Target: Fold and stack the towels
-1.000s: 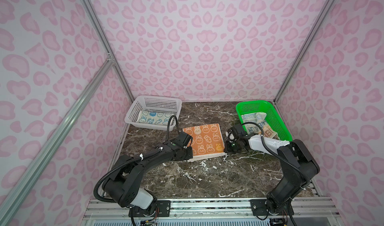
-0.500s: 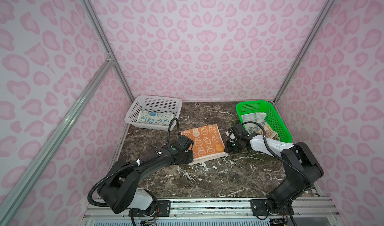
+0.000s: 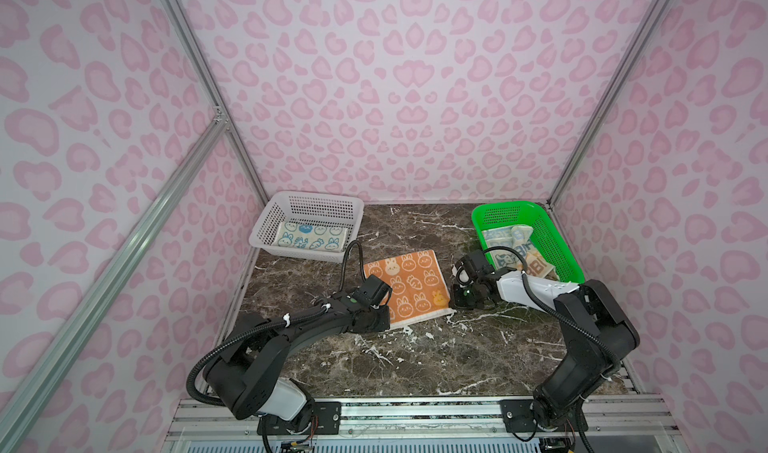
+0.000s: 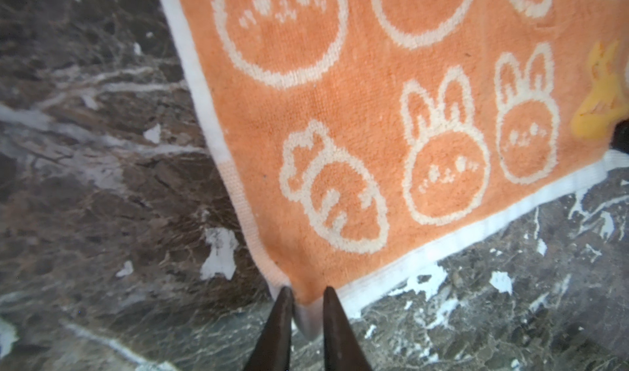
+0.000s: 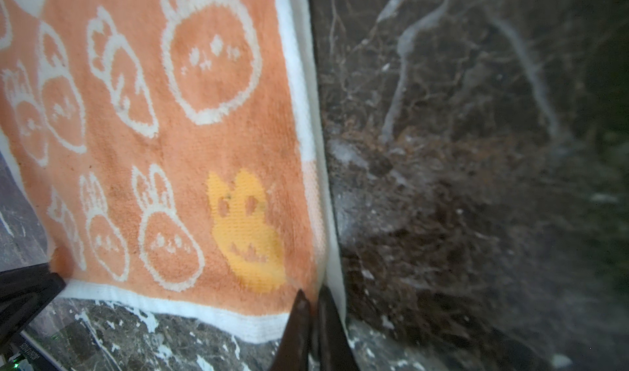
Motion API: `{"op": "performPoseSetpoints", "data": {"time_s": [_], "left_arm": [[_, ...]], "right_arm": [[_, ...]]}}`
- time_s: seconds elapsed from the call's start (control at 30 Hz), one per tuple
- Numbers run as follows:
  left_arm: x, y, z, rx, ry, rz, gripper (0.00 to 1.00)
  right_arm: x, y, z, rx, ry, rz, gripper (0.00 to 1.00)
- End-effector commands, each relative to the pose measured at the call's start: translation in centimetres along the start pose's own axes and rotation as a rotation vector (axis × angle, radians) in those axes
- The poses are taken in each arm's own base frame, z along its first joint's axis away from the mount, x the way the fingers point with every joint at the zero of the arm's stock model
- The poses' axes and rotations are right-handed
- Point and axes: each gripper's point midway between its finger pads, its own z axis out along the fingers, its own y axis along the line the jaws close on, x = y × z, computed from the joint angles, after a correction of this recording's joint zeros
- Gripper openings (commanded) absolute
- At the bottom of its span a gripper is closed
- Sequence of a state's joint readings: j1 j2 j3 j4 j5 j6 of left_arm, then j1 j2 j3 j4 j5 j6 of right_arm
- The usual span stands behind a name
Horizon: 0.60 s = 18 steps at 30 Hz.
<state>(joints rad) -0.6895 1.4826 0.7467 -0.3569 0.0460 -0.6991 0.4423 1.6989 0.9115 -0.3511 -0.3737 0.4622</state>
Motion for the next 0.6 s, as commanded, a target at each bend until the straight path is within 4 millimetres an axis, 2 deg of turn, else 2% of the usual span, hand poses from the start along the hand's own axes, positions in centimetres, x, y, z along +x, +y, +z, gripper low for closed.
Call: {"op": "performPoseSetpoints", "data": {"time_s": [0.0,0.13,0.2,0.23,0.33,0.37,0.4,0.47,0.57], "left_arm": [[-0.2,-1.2,-0.4,0.049,-0.004,0.049,0.29],[-1.2,-1.2,-1.7,0.026,-0.055,0.096,0.35],[-2.3,-0.9,-3.2,-0.007,-0.11,0.118,0.35],[-2.8,-0.6,-3.9,-0.029,-0.135,0.127,0.4],[-4.8,-0.6,-6.3,-0.072,-0.212,0.153,0.45],[-5.3,-0.6,-6.9,-0.084,-0.227,0.153,0.6],[-5.8,-0.5,-7.4,-0.1,-0.239,0.145,0.92],[-6.3,-1.0,-7.7,-0.098,-0.233,0.16,0.99],[-7.0,-1.9,-7.8,-0.053,-0.251,0.109,1.0]], "right_arm": [[-0.3,-0.1,-0.3,0.009,-0.018,-0.004,0.21],[-0.6,0.5,-1.3,0.001,-0.035,-0.017,0.38],[-0.7,0.9,-2.1,0.001,-0.052,-0.03,0.48],[-1.0,1.2,-2.5,-0.006,-0.066,-0.034,0.53],[-1.5,2.5,-4.0,-0.037,-0.105,-0.05,0.78],[-1.8,3.1,-4.6,-0.059,-0.126,-0.055,0.84],[-2.1,3.7,-5.1,-0.088,-0.143,-0.059,0.89],[-2.5,4.8,-5.8,-0.137,-0.163,-0.067,0.94],[-2.8,6.1,-6.1,-0.212,-0.176,-0.061,0.99]]}}
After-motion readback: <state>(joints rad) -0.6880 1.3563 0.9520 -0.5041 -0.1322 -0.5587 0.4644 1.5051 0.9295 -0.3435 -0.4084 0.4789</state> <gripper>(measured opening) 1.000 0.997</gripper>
